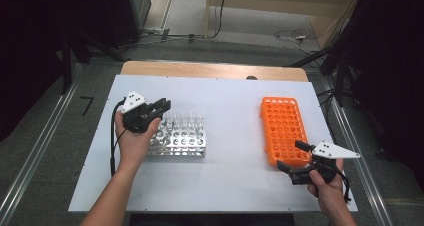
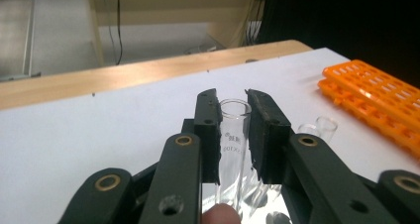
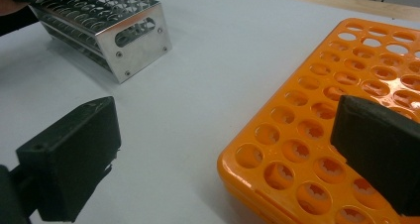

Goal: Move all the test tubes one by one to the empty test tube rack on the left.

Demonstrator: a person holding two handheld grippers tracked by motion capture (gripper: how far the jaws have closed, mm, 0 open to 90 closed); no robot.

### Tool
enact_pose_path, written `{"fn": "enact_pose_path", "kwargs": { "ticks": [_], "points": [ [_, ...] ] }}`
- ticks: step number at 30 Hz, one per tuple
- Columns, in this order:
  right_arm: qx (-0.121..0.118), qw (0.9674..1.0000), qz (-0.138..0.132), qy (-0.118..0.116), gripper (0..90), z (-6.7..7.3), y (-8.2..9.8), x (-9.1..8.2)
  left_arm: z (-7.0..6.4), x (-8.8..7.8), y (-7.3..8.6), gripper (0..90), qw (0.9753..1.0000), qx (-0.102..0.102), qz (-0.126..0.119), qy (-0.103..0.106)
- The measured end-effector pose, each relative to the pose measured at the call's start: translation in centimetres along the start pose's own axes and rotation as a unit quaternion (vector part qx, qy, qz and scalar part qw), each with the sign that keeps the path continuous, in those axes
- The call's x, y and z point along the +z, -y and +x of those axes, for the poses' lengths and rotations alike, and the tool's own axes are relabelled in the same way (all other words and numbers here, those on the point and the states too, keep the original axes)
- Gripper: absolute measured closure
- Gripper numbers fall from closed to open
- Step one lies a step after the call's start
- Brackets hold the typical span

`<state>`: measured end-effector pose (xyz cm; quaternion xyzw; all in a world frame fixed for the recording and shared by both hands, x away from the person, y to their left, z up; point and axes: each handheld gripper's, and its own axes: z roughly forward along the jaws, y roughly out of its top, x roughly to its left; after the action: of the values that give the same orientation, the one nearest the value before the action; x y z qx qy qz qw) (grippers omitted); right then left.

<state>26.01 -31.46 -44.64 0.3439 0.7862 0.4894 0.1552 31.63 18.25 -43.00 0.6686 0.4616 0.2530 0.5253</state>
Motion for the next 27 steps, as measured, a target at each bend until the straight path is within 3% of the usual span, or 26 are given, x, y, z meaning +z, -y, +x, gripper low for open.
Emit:
{"fn": "enact_pose_path", "kwargs": {
  "ticks": [3,8,15,18,22,27],
  "points": [
    [-0.001,1.0000,0.000,0.000,0.0,0.0,0.0,0.1,0.0,0.0,0.3,74.7,1.0000,0.003,0.005,-0.007],
    [0.000,1.0000,-0.001,0.000,0.0,0.0,0.0,0.1,-0.4,-0.1,0.5,73.5,0.9997,0.018,0.018,-0.002],
    [-0.001,1.0000,0.001,0.001,0.0,0.1,0.0,0.1,-0.6,-0.1,0.6,62.1,0.9994,0.007,0.029,0.018],
    [-0.002,1.0000,0.000,0.000,0.0,0.1,0.0,0.1,-0.8,-0.6,0.6,46.7,0.9996,0.001,0.023,0.016],
    [0.000,1.0000,0.000,0.001,0.0,-0.1,0.0,0.1,-1.1,-1.5,0.6,23.3,0.9995,-0.006,0.012,0.030],
    [-0.001,1.0000,-0.003,0.001,0.0,-0.1,0.0,0.1,-1.7,-2.9,1.0,7.5,0.9989,-0.003,0.004,0.048]
  ]
}}
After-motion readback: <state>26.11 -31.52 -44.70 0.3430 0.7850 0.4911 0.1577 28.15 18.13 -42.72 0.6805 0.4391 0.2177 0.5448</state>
